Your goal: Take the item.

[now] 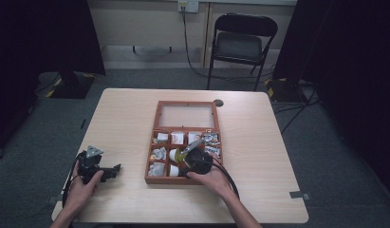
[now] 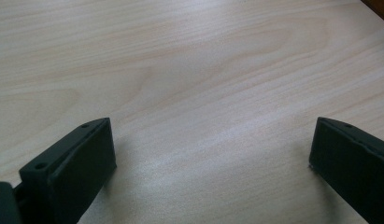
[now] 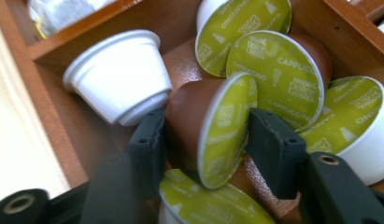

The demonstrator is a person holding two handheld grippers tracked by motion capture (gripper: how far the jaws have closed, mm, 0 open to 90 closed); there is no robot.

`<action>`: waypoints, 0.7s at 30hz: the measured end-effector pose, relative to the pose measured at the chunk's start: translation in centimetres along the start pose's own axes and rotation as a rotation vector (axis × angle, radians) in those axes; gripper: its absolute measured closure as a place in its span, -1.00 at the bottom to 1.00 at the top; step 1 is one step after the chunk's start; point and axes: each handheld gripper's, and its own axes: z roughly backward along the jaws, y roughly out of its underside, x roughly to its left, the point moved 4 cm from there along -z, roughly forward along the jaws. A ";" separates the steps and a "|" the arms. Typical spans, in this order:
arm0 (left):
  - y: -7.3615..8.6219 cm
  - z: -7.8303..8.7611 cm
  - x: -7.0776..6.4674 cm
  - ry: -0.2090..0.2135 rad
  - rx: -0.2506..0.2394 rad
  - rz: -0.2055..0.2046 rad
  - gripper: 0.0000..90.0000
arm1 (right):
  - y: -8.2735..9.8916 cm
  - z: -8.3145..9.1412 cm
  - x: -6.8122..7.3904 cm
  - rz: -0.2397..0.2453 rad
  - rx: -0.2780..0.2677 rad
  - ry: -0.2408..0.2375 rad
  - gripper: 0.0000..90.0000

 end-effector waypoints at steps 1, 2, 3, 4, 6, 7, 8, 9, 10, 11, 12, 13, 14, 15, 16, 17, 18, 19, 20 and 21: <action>0.0 0.0 0.0 0.000 0.000 0.000 -1.00 | 0.0 0.1 0.0 -0.004 -0.004 -0.004 0.11; 0.0 0.0 0.0 0.000 0.000 0.000 -1.00 | 0.0 0.1 0.0 -0.006 -0.009 -0.008 0.13; 0.0 0.0 0.0 0.000 0.000 0.000 -1.00 | 0.0 0.2 0.0 -0.007 -0.017 -0.015 0.14; 0.0 0.0 0.0 0.000 0.000 0.000 -1.00 | 0.0 0.2 0.0 -0.011 -0.023 -0.023 0.16; 0.0 0.0 0.0 0.000 0.000 0.000 -1.00 | 0.1 0.3 0.0 -0.013 -0.030 -0.028 0.19; 0.0 0.0 0.0 0.000 0.000 0.000 -1.00 | 0.1 0.4 0.0 -0.014 -0.033 -0.033 0.20; 0.0 0.0 0.0 0.000 0.000 0.000 -1.00 | 0.1 0.4 0.0 -0.015 -0.038 -0.038 0.21; 0.0 0.0 0.0 0.000 0.000 0.000 -1.00 | 0.1 0.4 0.0 -0.016 -0.042 -0.041 0.22; 0.0 0.0 0.0 0.000 0.000 0.000 -1.00 | 0.1 0.5 0.0 -0.022 -0.047 -0.046 0.23; 0.0 0.0 0.0 0.000 0.000 0.000 -1.00 | 0.1 0.5 -0.1 -0.025 -0.051 -0.048 0.23; 0.0 0.0 0.0 0.000 0.000 0.000 -1.00 | 0.1 0.6 -0.1 -0.032 -0.060 -0.053 0.24; 0.0 0.0 0.0 0.000 0.000 0.001 -1.00 | 0.1 0.7 -0.1 -0.035 -0.065 -0.056 0.24; 0.0 0.0 0.0 0.001 0.000 0.000 -1.00 | 0.1 0.7 -0.1 -0.041 -0.067 -0.060 0.25; 0.0 0.0 0.0 0.001 0.000 0.000 -1.00 | 0.1 0.8 -0.2 -0.040 -0.073 -0.061 0.25; 0.0 0.0 0.0 0.000 0.000 0.000 -1.00 | 0.1 0.8 -0.2 -0.042 -0.076 -0.062 0.25; 0.0 0.0 0.0 0.001 0.000 0.000 -1.00 | 0.1 0.8 -0.2 -0.046 -0.080 -0.064 0.26; 0.0 0.0 0.0 0.001 0.000 0.000 -1.00 | 0.1 0.9 -0.2 -0.050 -0.084 -0.067 0.26; 0.0 0.0 0.0 0.000 0.000 0.000 -1.00 | 0.0 1.0 -0.2 -0.051 -0.086 -0.066 0.26; 0.0 0.0 0.0 0.000 0.000 0.000 -1.00 | 0.0 1.1 -0.2 -0.052 -0.091 -0.068 0.26; 0.0 0.0 0.0 0.001 0.000 0.001 -1.00 | 0.0 1.2 -0.2 -0.058 -0.099 -0.070 0.26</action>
